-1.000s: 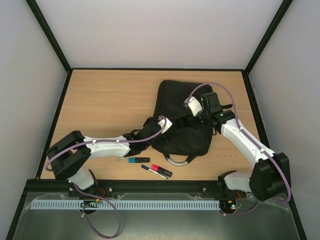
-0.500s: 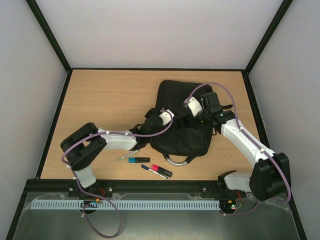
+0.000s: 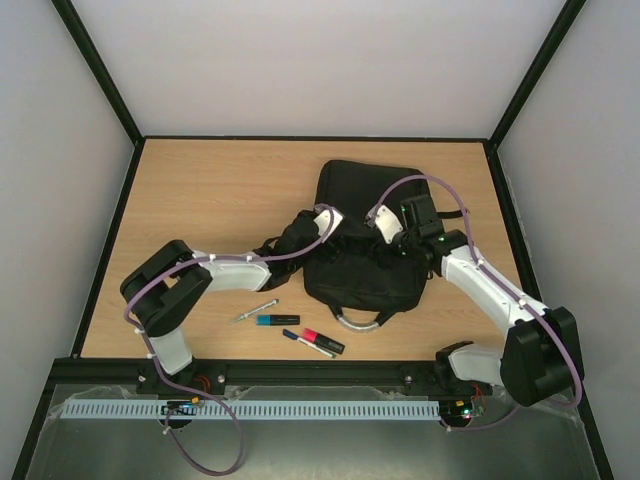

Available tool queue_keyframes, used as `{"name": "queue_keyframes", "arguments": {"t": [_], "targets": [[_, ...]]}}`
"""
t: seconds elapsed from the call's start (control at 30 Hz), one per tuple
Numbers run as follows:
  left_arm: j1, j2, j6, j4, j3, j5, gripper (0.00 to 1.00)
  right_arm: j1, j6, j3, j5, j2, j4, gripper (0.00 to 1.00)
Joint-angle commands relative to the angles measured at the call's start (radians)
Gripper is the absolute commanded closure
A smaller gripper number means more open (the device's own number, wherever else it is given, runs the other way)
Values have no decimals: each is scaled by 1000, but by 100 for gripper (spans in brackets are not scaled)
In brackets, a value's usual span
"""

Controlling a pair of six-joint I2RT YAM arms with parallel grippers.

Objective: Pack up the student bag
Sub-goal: Adjust the student bag at the center of the board, then pick up the stationery from the center of the board.

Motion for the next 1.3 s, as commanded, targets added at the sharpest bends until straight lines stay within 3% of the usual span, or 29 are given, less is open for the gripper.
{"name": "queue_keyframes", "arguments": {"t": [0.0, 0.2, 0.37, 0.53, 0.63, 0.83, 0.93, 1.07, 1.27], "targets": [[23, -12, -114, 122, 27, 102, 7, 2, -23, -41, 16, -28, 39, 34], [29, -39, -128, 100, 35, 140, 7, 2, -32, -56, 148, 26, 105, 35], [32, -53, -122, 72, 48, 137, 7, 3, 4, -51, 266, 54, 176, 42], [32, -68, -136, 38, 64, 126, 4, 3, 49, 3, 313, 32, 203, 66], [29, -89, -148, -10, 82, 86, 1, 3, 73, 37, 279, -13, 192, 75], [8, -205, -200, -95, 84, -134, 1, 3, 87, 111, 269, -24, 168, 93], [6, -268, -226, -227, 126, -110, 1, 2, 110, 143, 292, -7, 172, 94], [-2, -339, -323, -558, 209, -40, 1, 2, 131, 105, 306, -28, 221, 95], [-39, -558, -475, -841, 67, 10, 6, 1, 134, 70, 347, -65, 257, 97]]}}
